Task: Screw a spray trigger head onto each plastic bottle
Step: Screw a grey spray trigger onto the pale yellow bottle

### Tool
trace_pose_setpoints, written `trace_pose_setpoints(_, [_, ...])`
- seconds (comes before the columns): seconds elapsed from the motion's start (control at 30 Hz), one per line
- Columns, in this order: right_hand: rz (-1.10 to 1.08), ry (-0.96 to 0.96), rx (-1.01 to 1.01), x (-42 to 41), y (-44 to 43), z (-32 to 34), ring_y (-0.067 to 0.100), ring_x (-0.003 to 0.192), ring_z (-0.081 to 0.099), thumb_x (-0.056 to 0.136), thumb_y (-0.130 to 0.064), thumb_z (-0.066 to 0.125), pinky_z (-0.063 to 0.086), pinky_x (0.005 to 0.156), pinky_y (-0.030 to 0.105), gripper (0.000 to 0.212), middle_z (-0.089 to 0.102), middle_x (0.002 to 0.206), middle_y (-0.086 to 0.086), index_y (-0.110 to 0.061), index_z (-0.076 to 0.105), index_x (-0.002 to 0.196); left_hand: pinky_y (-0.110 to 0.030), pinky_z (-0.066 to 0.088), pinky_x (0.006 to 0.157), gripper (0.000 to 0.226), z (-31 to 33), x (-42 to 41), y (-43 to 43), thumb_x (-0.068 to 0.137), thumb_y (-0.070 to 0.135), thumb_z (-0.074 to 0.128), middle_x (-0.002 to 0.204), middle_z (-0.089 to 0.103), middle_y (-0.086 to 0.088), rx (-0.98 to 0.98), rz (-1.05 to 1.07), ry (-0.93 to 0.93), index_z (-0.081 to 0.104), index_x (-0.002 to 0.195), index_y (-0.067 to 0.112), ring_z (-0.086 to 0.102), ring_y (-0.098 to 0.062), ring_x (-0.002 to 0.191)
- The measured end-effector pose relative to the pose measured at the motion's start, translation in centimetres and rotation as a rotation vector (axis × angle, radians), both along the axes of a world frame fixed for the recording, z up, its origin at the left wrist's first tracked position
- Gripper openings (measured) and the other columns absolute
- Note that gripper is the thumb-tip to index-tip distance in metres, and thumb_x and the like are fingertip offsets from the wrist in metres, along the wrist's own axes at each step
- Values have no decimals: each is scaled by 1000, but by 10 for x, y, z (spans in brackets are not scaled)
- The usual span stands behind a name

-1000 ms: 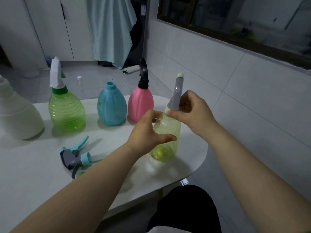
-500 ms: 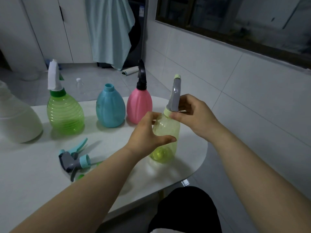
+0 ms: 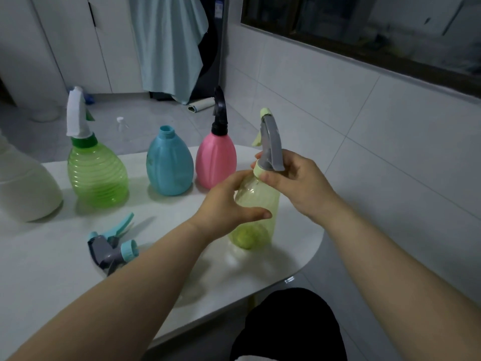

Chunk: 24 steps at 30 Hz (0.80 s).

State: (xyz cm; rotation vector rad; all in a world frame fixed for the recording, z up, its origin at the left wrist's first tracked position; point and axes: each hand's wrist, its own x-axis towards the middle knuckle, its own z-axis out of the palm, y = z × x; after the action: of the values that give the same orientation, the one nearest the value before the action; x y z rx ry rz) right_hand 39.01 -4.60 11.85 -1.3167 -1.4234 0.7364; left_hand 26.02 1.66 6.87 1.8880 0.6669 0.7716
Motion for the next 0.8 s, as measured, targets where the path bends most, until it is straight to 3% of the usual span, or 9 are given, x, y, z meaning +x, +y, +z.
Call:
trace_pose_setpoints(0.1, [-82,-63,70,-4,-1,-7,1,92,62,77,-15,63,48,88,16,27,63,90,-19,-39,57,86,9,29,70,74,-4,2,-5,58,25,80,107,49,14,80,77,-6,45,123,19,43,-2,100])
trace_pose_setpoints(0.23, [-175,-110,119,-7,-1,-10,4,92,61,76,-18,65,45,83,7,27,62,89,-20,-40,55,87,-6,28,77,76,-5,2,-5,57,31,79,107,48,15,132,103,23,44,124,20,42,-1,101])
trace_pose_setpoints(0.4, [-237,-114,135,-11,-2,-11,0,86,61,75,-18,66,44,76,3,24,62,85,-19,-38,56,85,-4,26,74,74,-4,3,-8,59,26,79,108,48,12,113,100,4,44,123,17,42,-4,102])
trace_pose_setpoints(0.5, [-124,-35,18,-3,0,1,-4,82,62,73,-14,68,48,75,8,24,64,86,-15,-33,58,82,-1,32,70,76,2,0,-3,61,21,79,113,46,8,22,8,39,39,125,18,41,-6,105])
trace_pose_setpoints(0.57, [-7,-24,-70,3,0,9,1,89,62,74,-10,67,48,78,9,26,65,93,-8,-29,57,88,1,32,76,78,8,-4,6,63,19,77,117,42,9,-46,-108,108,34,128,20,37,-5,109])
trace_pose_setpoints(0.63, [85,-48,-144,7,0,14,1,95,61,76,-9,64,46,79,6,28,64,100,-4,-28,57,96,-14,29,91,81,13,-8,12,65,18,76,120,38,13,-95,-213,197,30,131,24,32,-2,114])
trace_pose_setpoints(0.7, [121,-46,-168,6,0,16,-2,90,63,76,-9,63,46,76,6,24,65,98,-6,-26,59,93,-18,29,92,79,12,-9,13,65,17,76,119,41,13,-95,-229,212,33,130,23,34,-2,114])
trace_pose_setpoints(0.8, [81,-17,-115,3,0,11,-1,81,64,77,-6,62,48,74,9,21,65,91,-3,-23,60,87,-1,34,78,76,5,-7,9,62,17,78,113,46,14,-45,-140,141,38,127,22,41,-3,108])
